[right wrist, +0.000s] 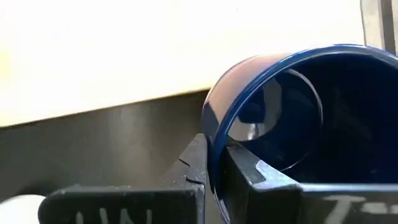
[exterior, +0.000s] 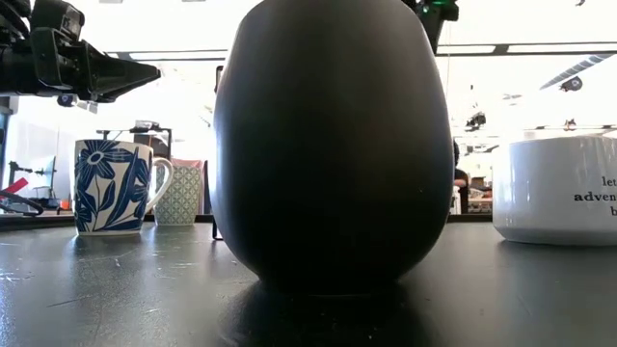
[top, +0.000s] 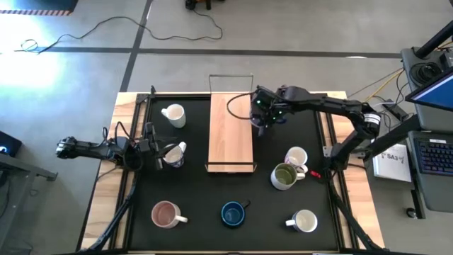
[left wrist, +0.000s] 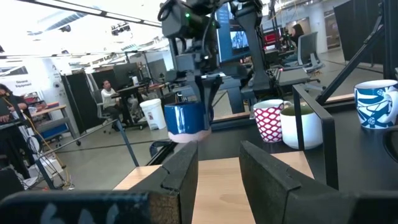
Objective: Place coffee mugs
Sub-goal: Put the blue mug on the shelf
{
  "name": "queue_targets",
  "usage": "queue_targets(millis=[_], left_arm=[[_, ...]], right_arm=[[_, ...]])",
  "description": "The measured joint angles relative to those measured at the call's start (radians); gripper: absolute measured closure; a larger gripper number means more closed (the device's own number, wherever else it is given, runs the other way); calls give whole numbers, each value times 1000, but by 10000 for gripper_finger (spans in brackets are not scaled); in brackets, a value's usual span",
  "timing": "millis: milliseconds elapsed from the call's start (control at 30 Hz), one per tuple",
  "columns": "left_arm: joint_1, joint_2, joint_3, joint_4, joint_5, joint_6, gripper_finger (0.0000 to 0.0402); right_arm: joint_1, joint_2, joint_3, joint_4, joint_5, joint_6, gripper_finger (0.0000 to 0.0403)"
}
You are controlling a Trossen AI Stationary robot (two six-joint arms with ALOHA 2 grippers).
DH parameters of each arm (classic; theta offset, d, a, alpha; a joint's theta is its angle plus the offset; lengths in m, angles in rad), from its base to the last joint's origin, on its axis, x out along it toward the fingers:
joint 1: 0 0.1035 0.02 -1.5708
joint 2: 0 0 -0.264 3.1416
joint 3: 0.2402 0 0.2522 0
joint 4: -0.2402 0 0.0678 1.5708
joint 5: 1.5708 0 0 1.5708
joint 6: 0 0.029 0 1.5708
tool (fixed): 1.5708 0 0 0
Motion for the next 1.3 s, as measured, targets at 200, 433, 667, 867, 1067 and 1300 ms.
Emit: queue_targets(millis=[200, 433, 667, 867, 1067, 1300], left_arm=[[0, 0, 0, 0, 0, 0, 301], [0, 0, 0, 0, 0, 0, 301], [0, 0, 0, 0, 0, 0, 301], [0, 0, 0, 0, 0, 0, 301], [0, 0, 0, 0, 0, 0, 301], [0, 0, 0, 0, 0, 0, 301]], right_arm=[[35, 96, 42, 0, 4, -31, 389], [36, 192, 103, 0, 4, -49, 389], [35, 234, 160, 1, 4, -61, 389], [35, 269, 190, 11, 14, -63, 370], [35, 288, 217, 32, 17, -85, 363], [35, 286, 256, 72, 12, -83, 354]])
